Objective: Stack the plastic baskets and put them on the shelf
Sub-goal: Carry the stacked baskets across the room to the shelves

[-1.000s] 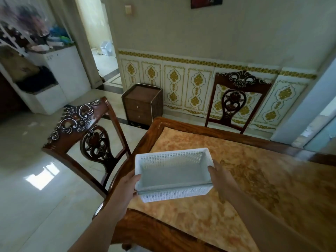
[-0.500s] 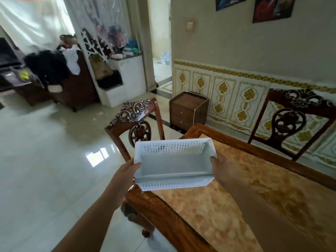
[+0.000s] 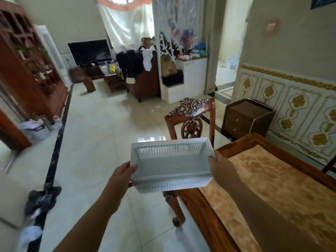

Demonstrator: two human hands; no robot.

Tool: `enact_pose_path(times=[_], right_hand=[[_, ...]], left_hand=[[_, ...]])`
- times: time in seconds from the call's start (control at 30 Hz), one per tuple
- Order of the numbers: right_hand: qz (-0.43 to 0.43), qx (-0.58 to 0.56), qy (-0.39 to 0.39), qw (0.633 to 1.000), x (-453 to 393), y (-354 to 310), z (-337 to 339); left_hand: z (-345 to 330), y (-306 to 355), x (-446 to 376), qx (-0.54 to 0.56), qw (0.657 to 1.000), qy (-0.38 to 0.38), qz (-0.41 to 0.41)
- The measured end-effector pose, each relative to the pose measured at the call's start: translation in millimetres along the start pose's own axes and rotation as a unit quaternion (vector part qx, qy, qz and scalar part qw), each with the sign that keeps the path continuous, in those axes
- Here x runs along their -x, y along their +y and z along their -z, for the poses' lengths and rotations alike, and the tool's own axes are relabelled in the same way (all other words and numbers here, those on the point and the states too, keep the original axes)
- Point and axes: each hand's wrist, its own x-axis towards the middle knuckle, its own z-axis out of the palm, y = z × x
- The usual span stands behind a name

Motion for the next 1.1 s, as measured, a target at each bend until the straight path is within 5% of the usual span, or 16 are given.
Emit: enact_pose_path(times=[0.8, 1.1], right_hand=[[0.173, 0.001, -0.176, 0.969, 158, -256, -289], [0.248, -0.009, -0.286, 0.926, 211, -338, -393]], left_hand=[[389, -62, 112, 0.063, 0.969, 0.241, 0.005], [484, -97, 177, 0.083, 0.929, 0.361, 0.026]])
